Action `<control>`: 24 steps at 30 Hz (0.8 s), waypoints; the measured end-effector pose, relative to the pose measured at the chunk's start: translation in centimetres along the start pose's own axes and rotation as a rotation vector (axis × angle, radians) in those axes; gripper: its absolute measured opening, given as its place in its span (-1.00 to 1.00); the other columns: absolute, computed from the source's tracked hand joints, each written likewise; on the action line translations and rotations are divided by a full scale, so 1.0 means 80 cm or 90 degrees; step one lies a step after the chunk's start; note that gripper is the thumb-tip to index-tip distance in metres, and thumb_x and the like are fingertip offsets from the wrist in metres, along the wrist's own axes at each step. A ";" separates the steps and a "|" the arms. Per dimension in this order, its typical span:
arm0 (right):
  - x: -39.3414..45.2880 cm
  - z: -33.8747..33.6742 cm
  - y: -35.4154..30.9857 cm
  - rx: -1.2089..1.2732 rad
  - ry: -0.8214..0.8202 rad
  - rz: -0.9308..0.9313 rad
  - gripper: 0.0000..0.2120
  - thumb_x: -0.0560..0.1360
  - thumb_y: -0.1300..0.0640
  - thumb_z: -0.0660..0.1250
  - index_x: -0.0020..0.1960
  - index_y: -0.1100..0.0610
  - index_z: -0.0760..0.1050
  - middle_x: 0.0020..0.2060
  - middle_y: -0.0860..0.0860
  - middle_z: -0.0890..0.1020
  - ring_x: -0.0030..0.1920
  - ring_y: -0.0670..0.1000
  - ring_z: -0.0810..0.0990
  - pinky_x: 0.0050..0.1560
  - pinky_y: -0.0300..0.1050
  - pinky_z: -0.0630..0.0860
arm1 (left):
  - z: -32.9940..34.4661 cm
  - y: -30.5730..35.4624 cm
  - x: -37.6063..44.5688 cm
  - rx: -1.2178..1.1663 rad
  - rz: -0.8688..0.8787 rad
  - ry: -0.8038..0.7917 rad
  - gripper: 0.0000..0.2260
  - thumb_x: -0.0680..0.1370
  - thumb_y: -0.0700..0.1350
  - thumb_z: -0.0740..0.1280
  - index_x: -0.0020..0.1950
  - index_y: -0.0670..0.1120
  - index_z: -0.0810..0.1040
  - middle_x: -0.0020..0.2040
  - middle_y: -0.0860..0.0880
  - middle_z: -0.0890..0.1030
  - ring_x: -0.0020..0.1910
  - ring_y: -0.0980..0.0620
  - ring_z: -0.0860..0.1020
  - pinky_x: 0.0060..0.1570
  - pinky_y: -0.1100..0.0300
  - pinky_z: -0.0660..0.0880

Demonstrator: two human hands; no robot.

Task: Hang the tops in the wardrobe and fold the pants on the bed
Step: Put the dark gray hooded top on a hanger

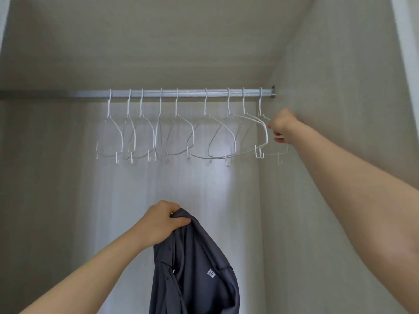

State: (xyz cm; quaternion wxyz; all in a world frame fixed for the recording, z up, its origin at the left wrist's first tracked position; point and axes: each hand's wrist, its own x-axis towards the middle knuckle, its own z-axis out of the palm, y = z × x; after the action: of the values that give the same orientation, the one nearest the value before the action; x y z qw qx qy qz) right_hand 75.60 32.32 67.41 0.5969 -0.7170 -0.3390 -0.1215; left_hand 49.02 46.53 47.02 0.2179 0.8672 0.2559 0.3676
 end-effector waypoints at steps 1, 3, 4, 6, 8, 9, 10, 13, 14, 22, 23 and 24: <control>0.001 0.000 -0.001 0.046 0.009 0.003 -0.86 0.56 0.33 0.18 0.05 0.26 0.49 -0.05 0.19 0.49 -0.26 0.09 0.42 -0.23 -0.06 0.47 | -0.002 0.000 -0.004 -0.028 -0.009 -0.018 -0.80 0.55 -0.08 0.40 -0.10 -0.23 0.64 -0.19 -0.10 0.65 -0.23 0.09 0.57 -0.19 0.28 0.46; 0.001 -0.004 -0.005 0.119 0.037 0.010 -0.80 0.58 0.25 0.19 0.17 0.21 0.48 0.12 0.19 0.51 -0.15 0.09 0.47 -0.13 -0.05 0.48 | -0.005 0.000 -0.013 -0.085 -0.034 -0.041 -0.80 0.54 -0.10 0.40 -0.06 -0.24 0.66 -0.14 -0.12 0.67 -0.20 0.08 0.60 -0.13 0.25 0.50; -0.001 -0.008 -0.009 0.150 0.051 0.017 -0.80 0.59 0.21 0.17 0.18 0.19 0.46 0.19 0.18 0.51 -0.11 0.09 0.50 -0.06 -0.05 0.48 | -0.008 0.000 -0.018 -0.112 -0.049 -0.042 -0.81 0.55 -0.10 0.40 -0.06 -0.23 0.67 -0.14 -0.10 0.68 -0.20 0.08 0.62 -0.14 0.26 0.52; -0.005 -0.013 -0.015 0.178 0.074 0.010 -0.84 0.59 0.18 0.15 0.14 0.17 0.41 0.25 0.18 0.49 0.03 0.09 0.49 0.17 -0.04 0.47 | -0.014 0.000 -0.032 -0.163 -0.076 -0.040 -0.87 0.55 -0.10 0.40 -0.09 -0.12 0.71 -0.14 -0.03 0.72 -0.19 0.10 0.66 -0.19 0.32 0.55; -0.020 -0.017 -0.017 0.175 0.089 0.000 -0.92 0.55 0.22 0.17 0.04 0.16 0.39 0.18 0.18 0.52 0.02 0.06 0.45 0.20 -0.01 0.44 | -0.020 0.002 -0.047 -0.203 -0.105 -0.041 -0.89 0.56 -0.09 0.39 -0.08 -0.04 0.72 -0.13 0.01 0.73 -0.14 0.09 0.68 -0.18 0.30 0.57; -0.039 -0.019 -0.011 0.172 0.089 -0.001 -0.96 0.53 0.25 0.17 -0.03 0.17 0.38 0.09 0.18 0.53 -0.02 0.05 0.45 0.11 -0.01 0.45 | -0.019 0.002 -0.062 -0.218 -0.124 -0.048 -0.88 0.56 -0.09 0.39 -0.06 -0.04 0.72 -0.12 0.00 0.73 -0.11 0.07 0.69 -0.13 0.25 0.59; -0.055 -0.020 -0.011 0.179 0.085 -0.007 -0.96 0.52 0.27 0.17 -0.08 0.18 0.38 0.02 0.17 0.52 -0.05 0.05 0.45 0.01 -0.03 0.44 | -0.021 0.002 -0.065 -0.230 -0.138 -0.048 -0.88 0.56 -0.07 0.39 -0.04 -0.05 0.72 -0.10 -0.01 0.73 -0.08 0.03 0.69 -0.05 0.18 0.61; -0.114 -0.026 0.010 0.211 0.048 0.007 -0.87 0.52 0.30 0.16 -0.20 0.18 0.34 -0.08 0.13 0.49 -0.12 0.05 0.45 -0.18 -0.07 0.37 | -0.017 -0.001 -0.101 -0.252 -0.208 -0.044 -0.82 0.54 -0.05 0.39 -0.04 -0.14 0.71 -0.10 -0.08 0.73 -0.10 -0.03 0.69 0.03 0.07 0.59; -0.139 -0.029 0.018 0.218 0.033 0.019 -0.83 0.51 0.30 0.16 -0.24 0.16 0.30 -0.10 0.13 0.49 -0.12 0.06 0.45 -0.16 -0.05 0.39 | -0.015 -0.002 -0.115 -0.257 -0.229 -0.039 -0.79 0.54 -0.05 0.39 -0.04 -0.18 0.70 -0.11 -0.11 0.72 -0.13 -0.04 0.68 0.00 0.08 0.59; -0.322 -0.054 0.090 0.211 -0.085 0.101 -0.84 0.58 0.20 0.21 0.07 0.25 0.50 0.02 0.13 0.57 0.03 0.07 0.50 0.01 -0.05 0.35 | 0.011 -0.008 -0.234 -0.259 -0.351 0.014 -0.77 0.49 -0.06 0.40 -0.07 -0.23 0.67 -0.11 -0.18 0.70 -0.23 -0.05 0.64 -0.16 0.13 0.59; -0.343 -0.059 0.095 0.218 -0.108 0.104 -0.83 0.59 0.18 0.21 0.07 0.23 0.53 -0.03 0.10 0.56 -0.01 0.04 0.48 -0.02 -0.09 0.35 | 0.013 -0.006 -0.245 -0.247 -0.350 0.017 -0.79 0.49 -0.07 0.40 -0.11 -0.22 0.68 -0.14 -0.18 0.70 -0.27 -0.03 0.63 -0.23 0.17 0.57; -0.370 -0.066 0.102 0.227 -0.137 0.123 -0.83 0.60 0.16 0.22 0.08 0.19 0.54 -0.07 0.07 0.56 -0.04 0.02 0.47 -0.08 -0.11 0.36 | 0.017 -0.004 -0.263 -0.235 -0.362 0.019 -0.81 0.49 -0.08 0.41 -0.14 -0.20 0.68 -0.17 -0.18 0.69 -0.30 -0.03 0.61 -0.27 0.21 0.55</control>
State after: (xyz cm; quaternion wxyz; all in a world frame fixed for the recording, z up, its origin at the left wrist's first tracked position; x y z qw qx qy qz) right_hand 60.09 16.82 45.31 0.6833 -0.6381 -0.3466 0.0754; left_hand 37.33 33.82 34.90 0.4610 0.7016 0.4198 0.3450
